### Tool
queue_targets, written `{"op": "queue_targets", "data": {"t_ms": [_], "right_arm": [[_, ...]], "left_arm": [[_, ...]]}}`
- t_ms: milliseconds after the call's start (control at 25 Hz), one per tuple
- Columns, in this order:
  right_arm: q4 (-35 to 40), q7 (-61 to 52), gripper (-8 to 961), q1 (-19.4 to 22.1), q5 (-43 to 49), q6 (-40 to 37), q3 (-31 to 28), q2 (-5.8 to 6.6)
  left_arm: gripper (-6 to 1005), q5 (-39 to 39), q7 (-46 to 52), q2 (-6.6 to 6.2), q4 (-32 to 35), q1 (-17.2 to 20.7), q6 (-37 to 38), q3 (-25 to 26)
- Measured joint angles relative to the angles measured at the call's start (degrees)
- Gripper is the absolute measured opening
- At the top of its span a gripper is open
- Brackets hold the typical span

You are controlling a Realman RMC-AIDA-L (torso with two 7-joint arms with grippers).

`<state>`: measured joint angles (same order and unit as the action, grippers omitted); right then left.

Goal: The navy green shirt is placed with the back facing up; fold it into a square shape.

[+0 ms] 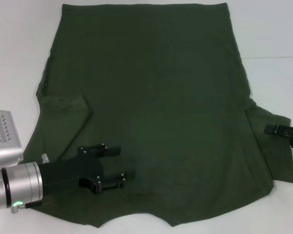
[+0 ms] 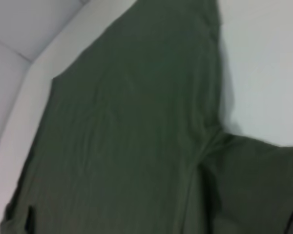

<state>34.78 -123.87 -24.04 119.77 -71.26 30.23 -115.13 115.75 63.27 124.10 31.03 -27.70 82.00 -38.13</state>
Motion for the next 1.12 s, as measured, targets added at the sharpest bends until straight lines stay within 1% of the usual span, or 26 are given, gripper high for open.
{"op": "queue_targets", "data": {"t_ms": [80,160,400,640,720,920,1120], "right_arm": [[-0.33,0.98,884,0.48,-0.03,-1.9,-2.04,-0.1],[-0.43,1.61,884,1.14,-0.03,-2.89,-3.18,-0.49],[-0.59,2.96,879,2.99,-0.09,-3.33,-5.26,-2.15],[-0.81,3.77,861,4.11,-0.71,-3.52,-6.53,-3.49],[-1.23,4.25,855,4.45,-1.36,-3.76,-6.83,-3.7],[-2.29,5.79,840,4.84,-2.2,-5.31,-9.26,-3.78],[-4.27,7.41,825,4.8,-2.5,-5.06,-10.75,-3.77]], "left_arm": [[734,0.0,0.18,0.0,0.04,-0.09,0.17,-0.01],[734,0.0,0.4,0.0,0.05,-0.14,0.36,-0.02],[733,0.0,1.05,-0.07,0.17,-0.42,0.51,-0.11],[735,0.0,1.07,-0.18,0.24,-0.61,0.47,-0.11],[735,0.06,1.07,-0.25,0.31,-0.69,0.39,-0.11],[734,1.44,1.83,-0.36,0.56,-1.27,0.06,-0.1],[733,1.66,2.42,-0.5,0.91,-1.51,0.0,-0.1]]}}
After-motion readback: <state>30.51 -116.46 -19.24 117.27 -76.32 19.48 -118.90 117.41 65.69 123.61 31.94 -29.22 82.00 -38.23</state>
